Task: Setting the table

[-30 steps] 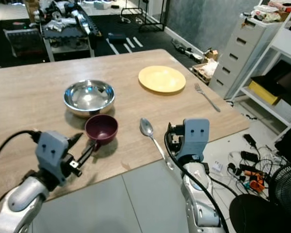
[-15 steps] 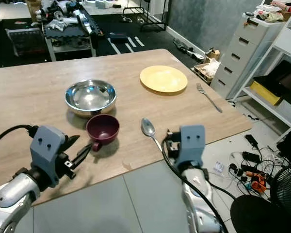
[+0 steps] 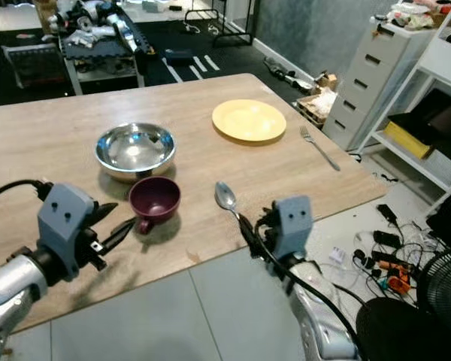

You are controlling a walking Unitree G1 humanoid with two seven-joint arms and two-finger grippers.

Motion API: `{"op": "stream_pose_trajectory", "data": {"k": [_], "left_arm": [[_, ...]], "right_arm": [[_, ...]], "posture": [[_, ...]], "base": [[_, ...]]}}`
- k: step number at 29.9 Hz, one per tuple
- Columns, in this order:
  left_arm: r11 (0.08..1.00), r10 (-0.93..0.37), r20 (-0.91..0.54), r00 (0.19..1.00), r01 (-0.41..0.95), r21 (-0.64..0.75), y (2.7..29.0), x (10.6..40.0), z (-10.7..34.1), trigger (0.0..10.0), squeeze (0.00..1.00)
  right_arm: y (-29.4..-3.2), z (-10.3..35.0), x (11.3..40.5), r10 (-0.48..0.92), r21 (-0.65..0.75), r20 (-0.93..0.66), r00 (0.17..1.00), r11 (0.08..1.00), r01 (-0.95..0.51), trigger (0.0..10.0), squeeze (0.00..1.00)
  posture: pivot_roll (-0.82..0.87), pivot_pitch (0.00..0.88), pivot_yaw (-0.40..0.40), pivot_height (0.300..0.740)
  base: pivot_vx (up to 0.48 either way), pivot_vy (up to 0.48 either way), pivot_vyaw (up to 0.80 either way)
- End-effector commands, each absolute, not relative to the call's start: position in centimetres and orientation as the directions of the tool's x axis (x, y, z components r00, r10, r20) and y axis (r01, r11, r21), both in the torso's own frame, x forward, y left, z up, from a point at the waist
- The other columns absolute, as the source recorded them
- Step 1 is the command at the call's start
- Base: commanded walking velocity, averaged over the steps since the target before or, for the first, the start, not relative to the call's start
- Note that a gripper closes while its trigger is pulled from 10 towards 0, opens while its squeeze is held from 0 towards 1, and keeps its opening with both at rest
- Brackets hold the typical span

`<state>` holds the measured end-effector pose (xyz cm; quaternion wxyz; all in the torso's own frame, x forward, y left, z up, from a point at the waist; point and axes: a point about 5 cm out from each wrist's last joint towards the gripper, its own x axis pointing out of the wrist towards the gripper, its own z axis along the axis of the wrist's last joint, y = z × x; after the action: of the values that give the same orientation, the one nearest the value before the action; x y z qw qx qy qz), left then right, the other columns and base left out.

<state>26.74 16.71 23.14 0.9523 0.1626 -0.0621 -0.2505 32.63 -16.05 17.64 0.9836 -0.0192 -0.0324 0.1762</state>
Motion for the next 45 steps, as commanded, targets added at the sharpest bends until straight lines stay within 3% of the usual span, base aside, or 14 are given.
{"op": "stream_pose_trajectory", "data": {"k": [1,16,17,19,20,21,22,39,43,44,45], "left_arm": [[0.813,-0.516,0.040,0.856,0.474,0.338,17.4,26.2,24.0,10.0,0.00],[0.809,-0.520,0.004,0.854,0.492,0.322,18.9,25.2,25.2,10.0,0.00],[0.809,-0.521,0.000,0.853,0.494,0.318,19.0,25.2,25.3,10.0,0.00],[0.809,-0.522,-0.002,0.853,0.496,0.315,19.0,25.2,25.3,10.0,0.00],[0.811,-0.522,-0.002,0.853,0.497,0.308,19.0,25.2,25.3,10.0,0.00],[0.811,-0.522,-0.002,0.853,0.497,0.308,19.0,25.2,25.3,10.0,0.00],[0.814,-0.520,-0.001,0.854,0.497,0.300,18.9,25.3,25.4,10.0,0.00],[0.839,-0.497,0.001,0.868,0.481,0.254,18.5,25.0,25.0,10.0,0.00],[0.845,-0.488,0.000,0.873,0.473,0.251,18.6,24.9,24.9,10.0,0.00],[0.847,-0.484,0.000,0.875,0.468,0.250,18.6,24.9,24.9,10.0,0.00],[0.848,-0.482,0.000,0.876,0.467,0.249,18.6,24.9,24.9,10.0,0.00]], "right_arm": [[-16.6,16.6,33.3,0.332,-0.065,-0.004,0.943,0.941,-0.332,10.0,0.00],[-17.9,15.5,34.8,0.286,-0.148,-0.082,0.955,0.944,-0.295,10.0,0.00],[-18.3,15.5,34.8,0.276,-0.154,-0.090,0.957,0.946,-0.287,9.1,0.00],[-18.5,15.4,34.8,0.269,-0.157,-0.094,0.958,0.947,-0.282,9.1,0.00],[-18.8,15.2,34.8,0.265,-0.160,-0.108,0.958,0.947,-0.279,4.9,0.00],[-18.8,15.2,34.8,0.265,-0.160,-0.108,0.958,0.947,-0.279,4.9,0.00],[-19.0,15.0,34.7,0.266,-0.154,-0.132,0.955,0.946,-0.284,0.0,0.00],[-18.6,13.6,34.6,0.355,-0.072,-0.327,0.876,0.915,-0.398,0.0,0.00],[-17.8,14.2,35.0,0.367,0.049,-0.282,0.886,0.928,-0.369,0.0,0.00],[-17.4,15.3,35.5,0.363,0.109,-0.221,0.905,0.932,-0.347,3.6,0.00],[-17.3,15.7,35.7,0.357,0.128,-0.195,0.914,0.933,-0.337,3.6,0.00]], "posture": [[0.13,0.169,0.056,0.740],[0.16,0.227,0.052,0.740],[0.16,0.230,0.053,0.740],[0.16,0.230,0.053,0.740],[0.16,0.231,0.054,0.740],[0.16,0.231,0.054,0.740],[0.15,0.236,0.051,0.740],[0.13,0.244,0.027,0.740],[0.14,0.245,0.024,0.740],[0.14,0.245,0.024,0.740],[0.14,0.245,0.024,0.740]], "base": [[0.000,0.000,0.00],[0.000,0.000,0.00],[0.000,0.000,0.00],[0.000,0.000,0.00],[0.000,0.000,0.00],[0.000,0.000,0.00],[0.000,0.000,0.00],[0.000,0.000,0.00],[0.000,0.000,0.00],[0.000,0.000,0.00],[0.000,0.000,0.00]]}}
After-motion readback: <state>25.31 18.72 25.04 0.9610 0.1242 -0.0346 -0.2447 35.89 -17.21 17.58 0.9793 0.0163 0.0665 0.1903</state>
